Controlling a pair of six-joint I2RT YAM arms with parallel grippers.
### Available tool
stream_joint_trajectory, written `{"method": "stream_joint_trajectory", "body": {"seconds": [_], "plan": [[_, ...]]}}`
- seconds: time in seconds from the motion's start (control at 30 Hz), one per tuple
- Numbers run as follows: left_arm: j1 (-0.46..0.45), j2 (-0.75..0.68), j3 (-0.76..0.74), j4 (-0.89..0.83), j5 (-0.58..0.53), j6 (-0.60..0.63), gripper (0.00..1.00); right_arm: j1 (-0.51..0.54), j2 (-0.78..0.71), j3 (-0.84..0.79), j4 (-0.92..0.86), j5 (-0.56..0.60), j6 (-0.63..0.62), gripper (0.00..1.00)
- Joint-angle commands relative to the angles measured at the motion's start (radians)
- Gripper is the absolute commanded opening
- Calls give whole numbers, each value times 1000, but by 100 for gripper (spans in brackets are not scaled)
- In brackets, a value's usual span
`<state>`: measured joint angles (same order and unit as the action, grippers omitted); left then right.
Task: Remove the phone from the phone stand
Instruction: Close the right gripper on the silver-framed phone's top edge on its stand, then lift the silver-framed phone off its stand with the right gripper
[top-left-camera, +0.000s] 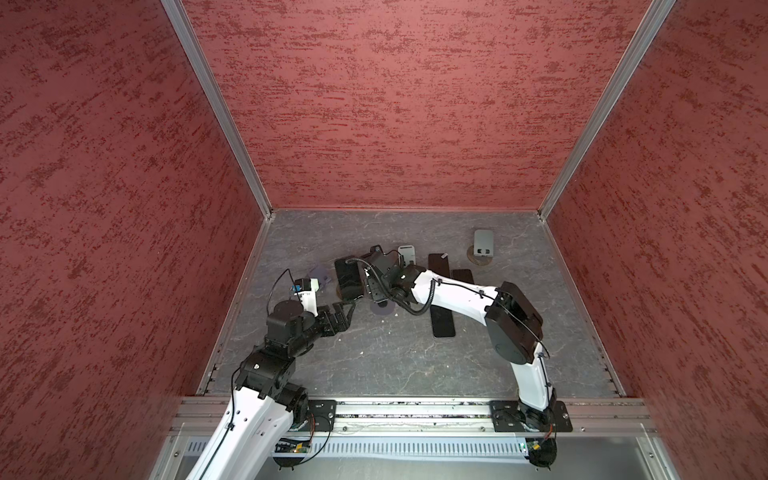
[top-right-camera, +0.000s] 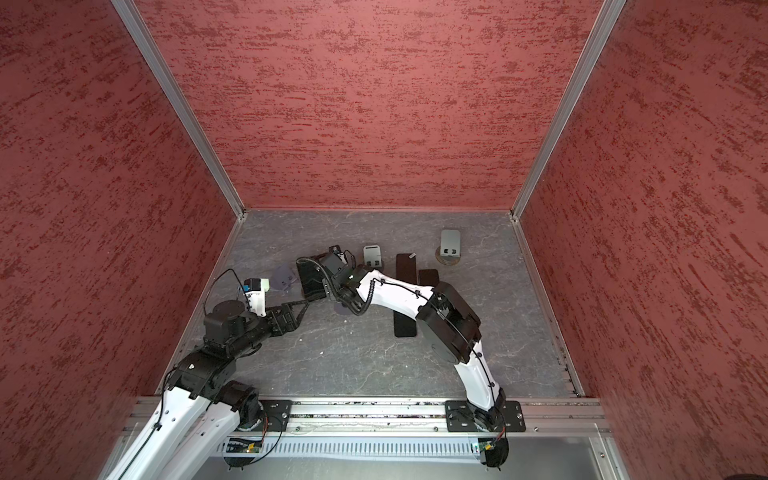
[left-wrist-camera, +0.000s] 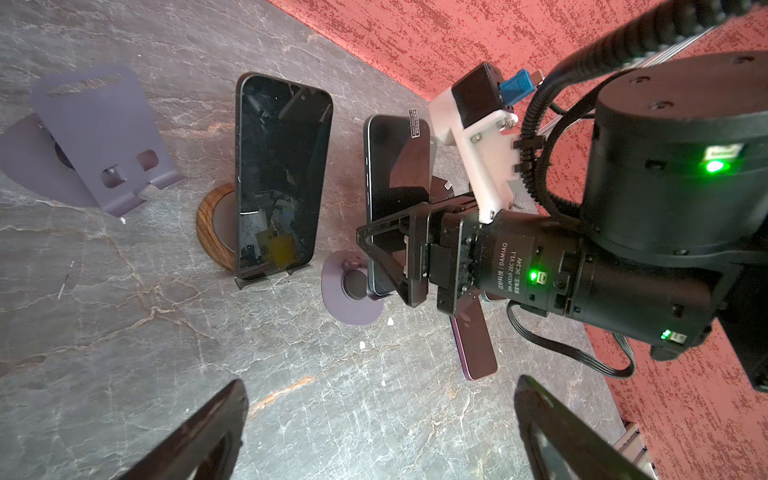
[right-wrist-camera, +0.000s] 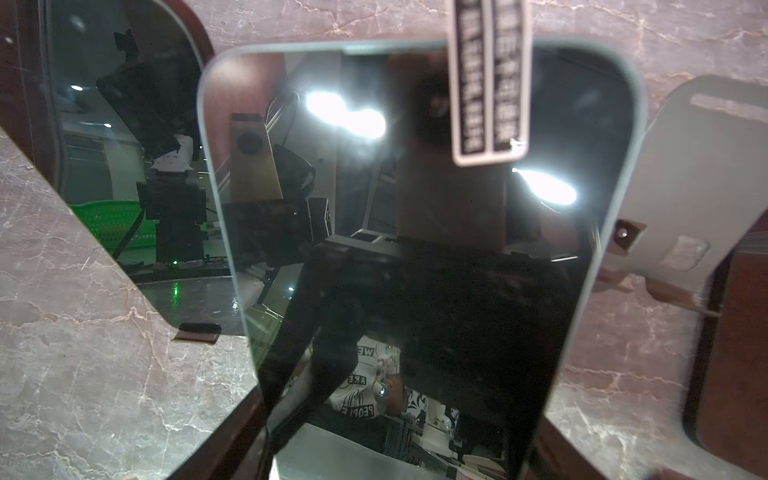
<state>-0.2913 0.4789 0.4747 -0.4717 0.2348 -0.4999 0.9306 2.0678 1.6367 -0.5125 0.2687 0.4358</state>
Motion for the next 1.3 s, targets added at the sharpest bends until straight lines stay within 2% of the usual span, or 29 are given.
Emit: {"method": "stream_joint_trajectory", "body": {"seconds": [0.0, 0.73, 1.27], "plan": [[-2, 2, -7, 9, 2, 13, 99, 7, -45, -3, 56, 8, -6, 56], [-2, 7, -4, -2, 0, 7, 100, 1, -172, -63, 127, 55, -47, 56], [-3, 23, 1, 2, 2, 3, 100, -85, -353, -277, 160, 82, -2, 55]]}}
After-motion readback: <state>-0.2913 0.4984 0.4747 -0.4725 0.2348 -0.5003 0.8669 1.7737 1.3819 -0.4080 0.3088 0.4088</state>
